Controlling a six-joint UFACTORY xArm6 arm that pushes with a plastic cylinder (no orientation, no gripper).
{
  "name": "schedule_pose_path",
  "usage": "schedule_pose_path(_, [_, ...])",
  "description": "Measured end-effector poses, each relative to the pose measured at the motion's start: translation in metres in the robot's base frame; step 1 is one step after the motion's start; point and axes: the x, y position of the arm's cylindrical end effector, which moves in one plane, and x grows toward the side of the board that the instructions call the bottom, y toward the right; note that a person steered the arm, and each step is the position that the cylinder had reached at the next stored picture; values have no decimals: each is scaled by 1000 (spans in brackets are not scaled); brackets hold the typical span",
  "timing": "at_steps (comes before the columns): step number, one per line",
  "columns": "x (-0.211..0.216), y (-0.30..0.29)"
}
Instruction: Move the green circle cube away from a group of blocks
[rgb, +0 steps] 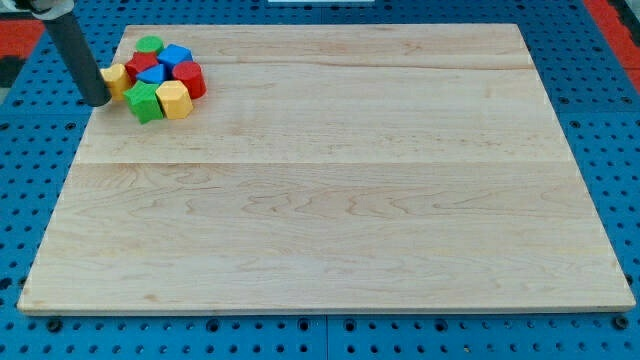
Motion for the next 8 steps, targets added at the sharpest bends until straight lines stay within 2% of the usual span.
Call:
schedule_pose_path(2, [5, -22])
schedule_pose_path(4, [-30, -24])
schedule_pose_path(6, [-24, 34])
schedule_pose_path(7, [-22, 4])
schedule_pose_path(8, [-41, -10])
